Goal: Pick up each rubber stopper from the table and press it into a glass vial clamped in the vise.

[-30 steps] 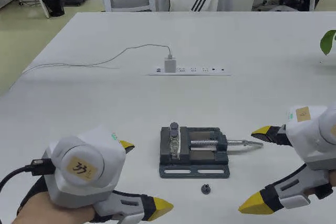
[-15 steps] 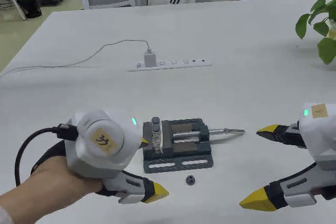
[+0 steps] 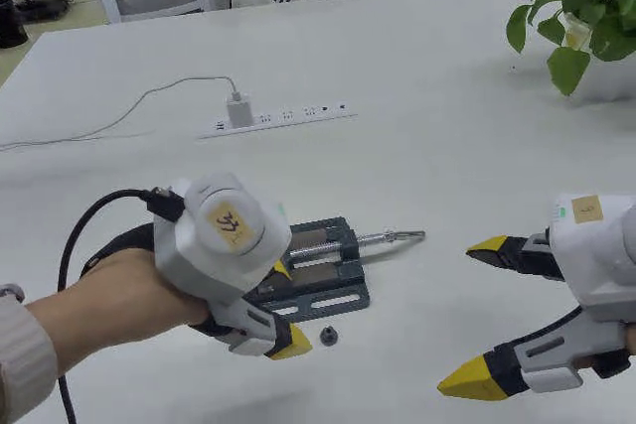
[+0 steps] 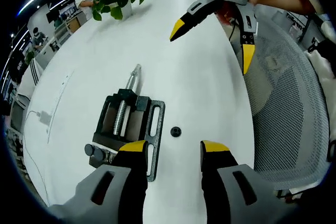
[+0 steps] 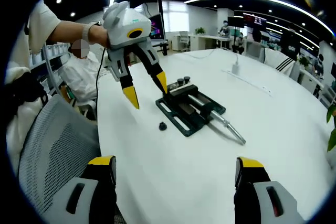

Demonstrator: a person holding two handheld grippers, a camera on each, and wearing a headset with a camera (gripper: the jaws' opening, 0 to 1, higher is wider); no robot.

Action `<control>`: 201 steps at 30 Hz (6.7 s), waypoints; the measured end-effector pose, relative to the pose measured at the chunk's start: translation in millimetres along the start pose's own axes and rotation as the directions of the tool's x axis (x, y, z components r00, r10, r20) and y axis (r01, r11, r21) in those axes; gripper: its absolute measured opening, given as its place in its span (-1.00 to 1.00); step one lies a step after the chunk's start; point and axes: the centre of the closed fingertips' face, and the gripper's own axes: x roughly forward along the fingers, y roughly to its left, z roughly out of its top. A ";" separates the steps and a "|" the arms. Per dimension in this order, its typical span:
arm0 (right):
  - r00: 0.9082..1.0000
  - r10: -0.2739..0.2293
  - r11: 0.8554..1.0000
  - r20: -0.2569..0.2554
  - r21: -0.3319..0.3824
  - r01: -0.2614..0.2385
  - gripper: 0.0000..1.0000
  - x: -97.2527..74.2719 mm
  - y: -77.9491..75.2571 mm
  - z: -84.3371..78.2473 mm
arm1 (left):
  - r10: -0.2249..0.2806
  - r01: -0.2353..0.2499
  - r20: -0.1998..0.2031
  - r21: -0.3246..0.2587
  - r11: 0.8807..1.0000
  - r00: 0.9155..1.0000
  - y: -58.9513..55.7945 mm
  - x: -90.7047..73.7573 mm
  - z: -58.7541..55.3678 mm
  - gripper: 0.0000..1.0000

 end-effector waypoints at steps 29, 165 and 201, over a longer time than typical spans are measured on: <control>1.000 -0.004 0.999 -0.007 0.054 0.005 0.74 -8.9 5.4 -14.3 | -0.094 0.098 -0.225 0.008 0.995 0.970 1.7 45.7 -3.2 -0.78; 0.878 0.303 0.941 0.371 -0.260 -0.214 -0.85 10.4 96.6 151.4 | -0.041 0.904 0.909 -0.405 0.136 0.414 -37.0 -109.7 49.8 -0.92; 0.855 0.391 0.919 0.340 -0.190 -0.344 -0.90 6.1 108.6 146.2 | -0.082 0.920 0.923 -0.360 0.157 0.375 -50.9 -111.6 49.4 -0.91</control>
